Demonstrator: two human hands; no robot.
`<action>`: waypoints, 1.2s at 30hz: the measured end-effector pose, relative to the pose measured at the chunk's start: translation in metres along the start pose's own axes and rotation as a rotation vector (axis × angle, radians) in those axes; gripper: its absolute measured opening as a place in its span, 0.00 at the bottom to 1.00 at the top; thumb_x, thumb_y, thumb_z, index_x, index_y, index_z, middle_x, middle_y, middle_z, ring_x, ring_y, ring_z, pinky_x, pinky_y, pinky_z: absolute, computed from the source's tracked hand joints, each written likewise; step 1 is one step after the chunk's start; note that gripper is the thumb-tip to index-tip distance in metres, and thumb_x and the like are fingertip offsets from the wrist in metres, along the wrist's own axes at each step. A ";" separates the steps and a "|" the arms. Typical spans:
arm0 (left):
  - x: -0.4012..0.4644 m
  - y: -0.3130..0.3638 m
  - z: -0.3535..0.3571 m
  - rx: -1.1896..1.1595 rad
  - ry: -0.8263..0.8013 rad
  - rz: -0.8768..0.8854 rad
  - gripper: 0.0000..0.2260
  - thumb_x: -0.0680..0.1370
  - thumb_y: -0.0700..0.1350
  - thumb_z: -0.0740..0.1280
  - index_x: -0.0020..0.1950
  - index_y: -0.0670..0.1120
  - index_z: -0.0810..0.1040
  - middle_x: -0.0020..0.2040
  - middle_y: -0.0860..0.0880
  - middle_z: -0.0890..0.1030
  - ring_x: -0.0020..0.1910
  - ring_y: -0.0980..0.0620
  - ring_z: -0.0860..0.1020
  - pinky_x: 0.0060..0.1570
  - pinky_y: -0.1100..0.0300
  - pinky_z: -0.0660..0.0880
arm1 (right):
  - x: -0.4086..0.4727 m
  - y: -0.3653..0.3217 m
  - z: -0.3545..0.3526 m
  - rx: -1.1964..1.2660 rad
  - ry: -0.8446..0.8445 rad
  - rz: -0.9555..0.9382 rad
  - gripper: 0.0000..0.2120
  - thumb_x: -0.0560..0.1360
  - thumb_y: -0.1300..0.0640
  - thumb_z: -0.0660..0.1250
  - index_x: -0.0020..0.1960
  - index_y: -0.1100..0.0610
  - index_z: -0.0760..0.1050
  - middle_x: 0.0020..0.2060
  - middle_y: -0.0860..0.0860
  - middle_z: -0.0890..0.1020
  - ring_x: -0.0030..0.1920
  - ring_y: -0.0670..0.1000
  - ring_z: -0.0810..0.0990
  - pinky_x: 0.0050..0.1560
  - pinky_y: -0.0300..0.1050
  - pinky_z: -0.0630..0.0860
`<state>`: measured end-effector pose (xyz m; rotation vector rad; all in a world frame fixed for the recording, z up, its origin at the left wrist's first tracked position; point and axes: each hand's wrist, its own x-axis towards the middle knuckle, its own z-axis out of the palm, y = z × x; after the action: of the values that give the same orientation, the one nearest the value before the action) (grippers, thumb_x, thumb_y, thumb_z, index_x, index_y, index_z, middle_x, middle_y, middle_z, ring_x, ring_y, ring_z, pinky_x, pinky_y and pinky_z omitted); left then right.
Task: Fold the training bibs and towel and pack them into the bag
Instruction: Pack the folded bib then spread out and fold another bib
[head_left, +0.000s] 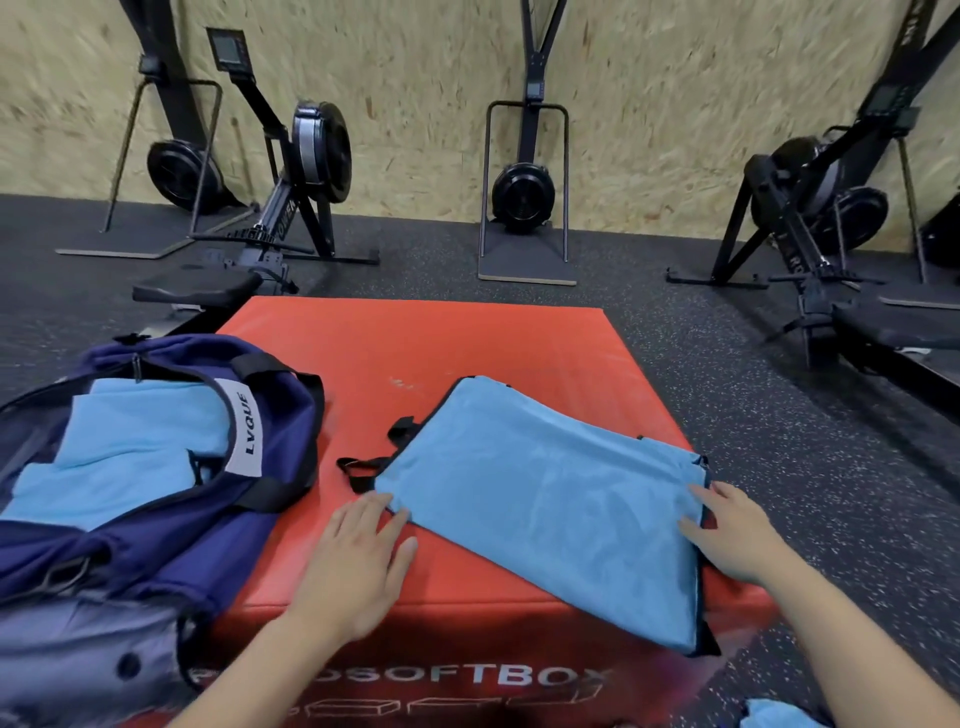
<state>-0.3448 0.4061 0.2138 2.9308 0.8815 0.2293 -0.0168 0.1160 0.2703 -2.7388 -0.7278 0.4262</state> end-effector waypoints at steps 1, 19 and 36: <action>-0.005 0.006 -0.001 -0.042 0.003 -0.021 0.35 0.82 0.64 0.38 0.68 0.51 0.78 0.66 0.46 0.77 0.67 0.45 0.74 0.68 0.50 0.67 | -0.004 -0.002 -0.001 -0.016 0.021 -0.037 0.31 0.79 0.47 0.67 0.78 0.52 0.63 0.79 0.56 0.58 0.79 0.55 0.54 0.76 0.46 0.52; 0.158 -0.036 0.014 -0.022 -0.053 -0.161 0.25 0.85 0.57 0.50 0.78 0.47 0.64 0.80 0.48 0.61 0.80 0.49 0.56 0.76 0.49 0.56 | 0.026 -0.052 0.025 -0.264 -0.130 -0.383 0.44 0.65 0.26 0.45 0.79 0.39 0.54 0.81 0.51 0.47 0.81 0.51 0.44 0.79 0.46 0.45; 0.159 -0.022 0.025 -0.124 -0.112 0.059 0.45 0.69 0.77 0.32 0.81 0.57 0.53 0.81 0.54 0.46 0.81 0.52 0.44 0.79 0.52 0.44 | 0.035 -0.057 0.036 -0.169 -0.198 -0.391 0.30 0.81 0.39 0.56 0.80 0.45 0.55 0.80 0.46 0.56 0.78 0.46 0.58 0.76 0.41 0.57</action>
<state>-0.2215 0.5123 0.2062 2.8257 0.7387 0.1172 -0.0250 0.1883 0.2491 -2.6326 -1.3753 0.5706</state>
